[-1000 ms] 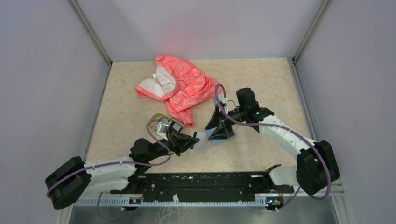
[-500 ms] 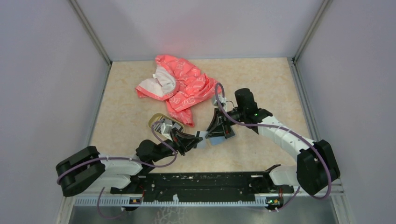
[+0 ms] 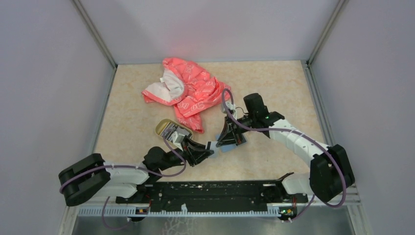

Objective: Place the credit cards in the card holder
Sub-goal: Insert the credit card into the card holder.

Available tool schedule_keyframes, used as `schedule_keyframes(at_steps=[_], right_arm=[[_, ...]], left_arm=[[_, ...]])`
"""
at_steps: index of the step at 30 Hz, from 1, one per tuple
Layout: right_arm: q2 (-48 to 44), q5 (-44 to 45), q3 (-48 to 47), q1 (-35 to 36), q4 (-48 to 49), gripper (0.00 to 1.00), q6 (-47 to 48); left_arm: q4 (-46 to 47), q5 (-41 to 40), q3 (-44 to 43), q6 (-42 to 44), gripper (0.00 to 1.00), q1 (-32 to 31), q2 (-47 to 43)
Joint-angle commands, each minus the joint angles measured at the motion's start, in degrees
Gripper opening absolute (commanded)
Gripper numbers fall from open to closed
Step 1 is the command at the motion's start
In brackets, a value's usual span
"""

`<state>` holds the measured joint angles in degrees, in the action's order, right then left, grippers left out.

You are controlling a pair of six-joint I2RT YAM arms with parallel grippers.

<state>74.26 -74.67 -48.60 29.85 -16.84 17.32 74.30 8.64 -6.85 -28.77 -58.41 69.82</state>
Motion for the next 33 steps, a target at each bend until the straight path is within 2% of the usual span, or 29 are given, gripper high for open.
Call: schedule_keyframes(at_steps=[1, 3, 6, 12, 15, 18, 19, 21, 23, 26, 33], right_arm=[[0.33, -1.13, -4.59, 0.65, -6.55, 0.00, 6.73], [0.49, -1.03, -5.03, 0.65, -8.31, 0.00, 8.49], [0.77, -1.07, -5.59, 0.65, -10.81, 0.00, 11.17], [1.69, 0.77, -6.57, 1.23, -14.51, 0.00, 15.04], [2.15, 1.33, -6.96, 1.74, -15.69, 0.00, 16.32], [2.29, 1.73, -7.08, 1.88, -16.04, 0.00, 16.82], [2.29, 1.85, -7.09, 1.88, -16.04, 0.00, 16.91], [2.29, 1.97, -7.06, 1.87, -15.95, 0.01, 16.95], [2.27, 1.94, -7.01, 1.84, -15.64, 0.16, 16.77], [2.20, 1.01, -6.43, 1.88, -13.48, 0.29, 14.31], [1.62, -1.37, -3.26, 1.88, -2.70, 0.27, 3.36]], left_arm=[[-9.11, 4.32, 1.47, 4.19, 0.39, -0.17, -4.52], [-13.67, 5.14, 1.45, 6.00, 0.45, -0.09, -6.80], [-18.43, 5.69, 1.45, 8.17, 0.46, -0.20, -9.87], [-25.20, 6.07, -1.13, 10.92, 0.38, -0.17, -11.73], [-26.39, 6.78, -2.55, 11.70, 0.27, -0.06, -10.58], [-25.20, 7.40, -2.90, 11.85, 0.03, -0.12, -9.43], [-24.59, 7.62, -2.86, 11.71, 0.00, -0.12, -9.14], [-21.43, 7.61, -1.62, 10.66, 0.00, -0.11, -9.26], [-16.10, 7.29, 0.46, 8.65, 0.00, -0.10, -9.27], [-9.62, 7.32, 2.53, 5.70, 0.00, -0.11, -8.25], [-4.78, 9.73, 0.83, 3.11, 0.00, -0.13, -1.90]])
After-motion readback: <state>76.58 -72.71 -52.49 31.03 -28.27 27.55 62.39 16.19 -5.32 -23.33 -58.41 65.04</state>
